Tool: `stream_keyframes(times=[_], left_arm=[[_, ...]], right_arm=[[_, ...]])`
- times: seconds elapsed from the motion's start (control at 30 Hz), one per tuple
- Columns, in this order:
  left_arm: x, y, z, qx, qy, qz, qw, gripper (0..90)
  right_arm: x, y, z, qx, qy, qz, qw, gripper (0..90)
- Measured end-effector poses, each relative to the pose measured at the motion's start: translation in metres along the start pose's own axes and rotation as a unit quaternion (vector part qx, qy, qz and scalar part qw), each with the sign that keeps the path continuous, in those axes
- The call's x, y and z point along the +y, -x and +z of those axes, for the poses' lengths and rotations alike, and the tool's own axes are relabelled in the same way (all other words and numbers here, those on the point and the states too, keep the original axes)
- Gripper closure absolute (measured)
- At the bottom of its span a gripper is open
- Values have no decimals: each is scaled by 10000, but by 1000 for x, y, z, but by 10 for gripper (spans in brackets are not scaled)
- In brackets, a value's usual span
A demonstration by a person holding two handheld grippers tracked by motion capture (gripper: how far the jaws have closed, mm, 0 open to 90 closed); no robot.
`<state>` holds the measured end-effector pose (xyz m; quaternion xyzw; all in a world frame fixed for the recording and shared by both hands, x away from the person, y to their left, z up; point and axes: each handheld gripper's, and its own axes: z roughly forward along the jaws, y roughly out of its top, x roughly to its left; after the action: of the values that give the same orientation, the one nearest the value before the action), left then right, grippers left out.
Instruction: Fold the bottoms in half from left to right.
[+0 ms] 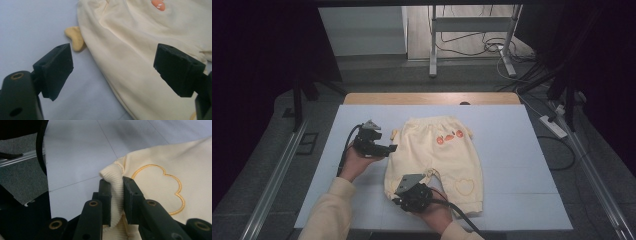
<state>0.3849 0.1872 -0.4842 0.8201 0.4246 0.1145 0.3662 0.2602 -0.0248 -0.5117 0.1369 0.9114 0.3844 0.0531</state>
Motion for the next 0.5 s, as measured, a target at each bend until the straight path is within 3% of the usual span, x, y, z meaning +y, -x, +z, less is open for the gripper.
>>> stream_keyframes(times=[0.2, 0.5], left_arm=[[6, -6, 15, -84, -27, -19, 10000, 169], [17, -14, 32, -50, -232, 27, 9997, 190]], right_arm=[[-1, 0, 2, 2, -9, 16, 10000, 771], [-2, 0, 2, 5, 19, 22, 10000, 771]])
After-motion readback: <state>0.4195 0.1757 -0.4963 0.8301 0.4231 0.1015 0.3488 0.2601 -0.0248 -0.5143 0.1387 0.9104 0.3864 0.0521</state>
